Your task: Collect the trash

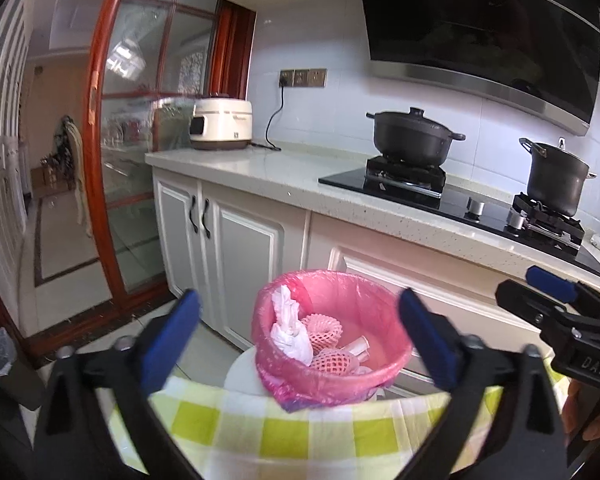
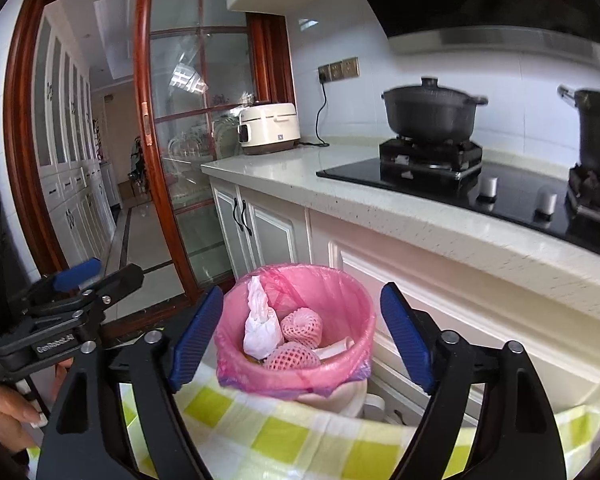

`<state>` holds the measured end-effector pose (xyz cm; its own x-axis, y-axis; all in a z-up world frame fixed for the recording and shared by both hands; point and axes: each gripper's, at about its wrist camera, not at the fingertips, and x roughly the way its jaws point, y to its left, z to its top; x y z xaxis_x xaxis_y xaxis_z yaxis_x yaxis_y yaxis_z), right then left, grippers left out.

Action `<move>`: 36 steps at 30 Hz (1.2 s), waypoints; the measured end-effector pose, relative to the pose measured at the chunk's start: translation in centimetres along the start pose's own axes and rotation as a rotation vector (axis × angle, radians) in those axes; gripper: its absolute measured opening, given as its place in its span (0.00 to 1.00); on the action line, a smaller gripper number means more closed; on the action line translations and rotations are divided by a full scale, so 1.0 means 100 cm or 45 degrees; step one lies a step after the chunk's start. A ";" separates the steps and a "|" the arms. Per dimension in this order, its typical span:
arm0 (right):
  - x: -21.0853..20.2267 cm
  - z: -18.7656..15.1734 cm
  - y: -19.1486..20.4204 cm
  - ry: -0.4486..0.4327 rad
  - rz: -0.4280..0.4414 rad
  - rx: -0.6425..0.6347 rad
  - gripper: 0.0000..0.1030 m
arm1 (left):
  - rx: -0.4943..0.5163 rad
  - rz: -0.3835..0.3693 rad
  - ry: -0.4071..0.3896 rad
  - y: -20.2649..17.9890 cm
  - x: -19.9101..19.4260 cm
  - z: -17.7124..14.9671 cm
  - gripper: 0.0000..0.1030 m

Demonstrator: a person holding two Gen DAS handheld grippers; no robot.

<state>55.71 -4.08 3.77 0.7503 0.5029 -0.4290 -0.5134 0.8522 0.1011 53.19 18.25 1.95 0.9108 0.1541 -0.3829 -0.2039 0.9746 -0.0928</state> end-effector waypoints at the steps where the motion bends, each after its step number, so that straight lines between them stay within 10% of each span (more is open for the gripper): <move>1: -0.008 0.001 0.001 0.013 -0.007 -0.003 0.80 | 0.013 0.012 0.003 -0.001 -0.011 0.002 0.96; 19: -0.147 -0.016 0.032 0.087 -0.035 0.032 0.82 | 0.094 0.096 -0.042 -0.024 -0.184 -0.014 0.96; 36: -0.217 -0.054 0.054 0.058 -0.079 0.007 0.82 | 0.038 0.060 0.000 -0.030 -0.240 -0.044 0.96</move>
<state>34.42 -11.13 8.79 0.7609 0.4421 -0.4750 -0.4642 0.8823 0.0777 30.40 10.89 7.40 0.9004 0.2001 -0.3862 -0.2360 0.9706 -0.0473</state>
